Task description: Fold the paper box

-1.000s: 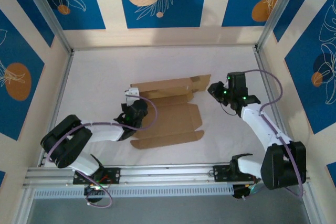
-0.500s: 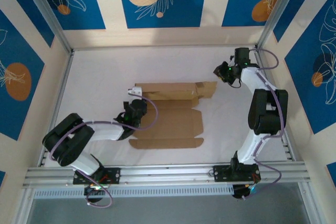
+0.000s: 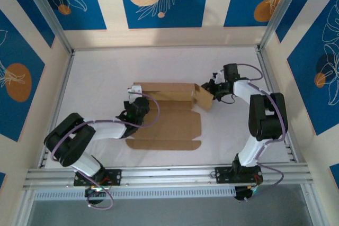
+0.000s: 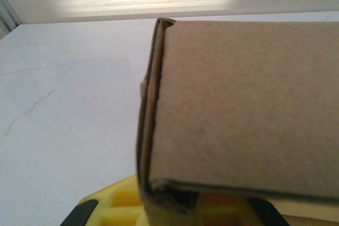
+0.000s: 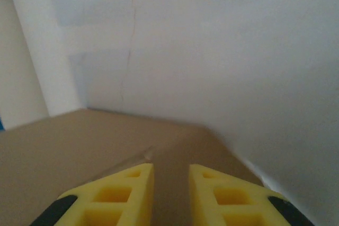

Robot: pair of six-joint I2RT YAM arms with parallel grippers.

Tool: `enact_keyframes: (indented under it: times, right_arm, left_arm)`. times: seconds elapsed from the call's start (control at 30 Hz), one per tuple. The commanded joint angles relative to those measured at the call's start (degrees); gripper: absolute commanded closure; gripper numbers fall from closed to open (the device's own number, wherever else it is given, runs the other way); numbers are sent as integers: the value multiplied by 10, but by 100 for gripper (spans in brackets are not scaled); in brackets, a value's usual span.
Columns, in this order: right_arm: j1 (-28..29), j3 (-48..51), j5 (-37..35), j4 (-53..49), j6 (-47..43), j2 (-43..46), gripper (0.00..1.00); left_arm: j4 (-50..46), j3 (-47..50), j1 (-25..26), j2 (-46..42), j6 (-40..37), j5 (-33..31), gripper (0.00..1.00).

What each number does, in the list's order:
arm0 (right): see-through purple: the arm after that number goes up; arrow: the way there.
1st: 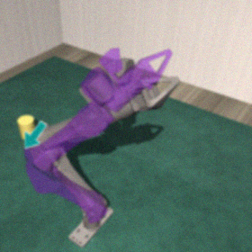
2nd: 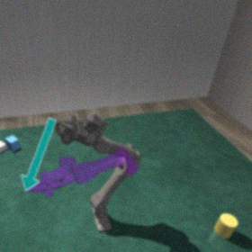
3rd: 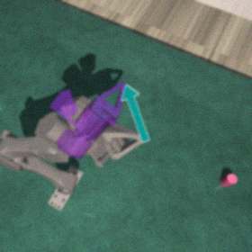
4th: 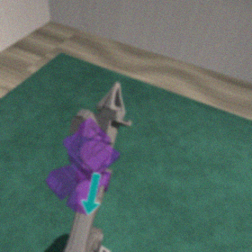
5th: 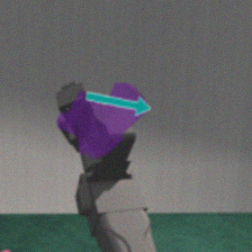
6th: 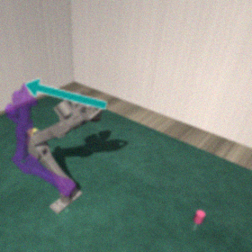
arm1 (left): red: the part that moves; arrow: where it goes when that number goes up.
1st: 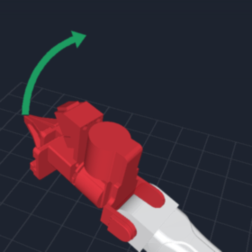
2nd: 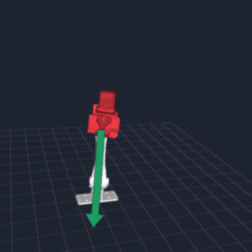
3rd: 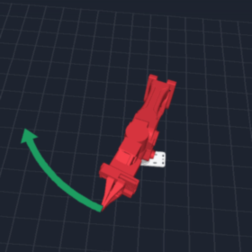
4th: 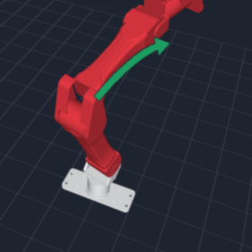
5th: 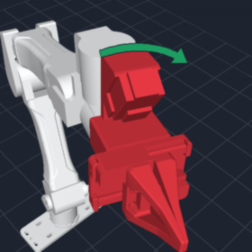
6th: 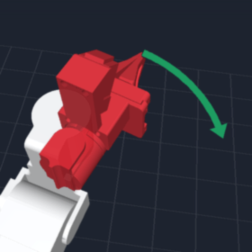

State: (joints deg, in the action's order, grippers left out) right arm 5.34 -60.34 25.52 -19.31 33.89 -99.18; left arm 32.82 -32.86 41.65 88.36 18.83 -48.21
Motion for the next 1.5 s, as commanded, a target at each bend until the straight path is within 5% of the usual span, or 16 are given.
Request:
enact_keyframes:
  times: [0.0, 0.37, 0.7, 1.27, 1.47]
  right_arm:
    - [38, 22, -44, 4, -54, 43, 73]
    - [131, 97, -241, 24, -247, 171, 72]
    - [162, 127, -255, -12, -339, 216, 71]
    - [186, -107, -94, -222, -348, 88, 68]
    - [194, -51, -231, -95, -402, 128, 66]
  left_arm:
    - [-18, -12, -6, 8, 6, -17, 100]
    - [-18, -3, -25, 1, -9, 4, 100]
    - [-26, -8, -42, 2, -2, 13, 100]
    - [-62, -33, -68, -14, 22, 71, 100]
    - [-81, -54, -83, -24, 2, 118, 100]
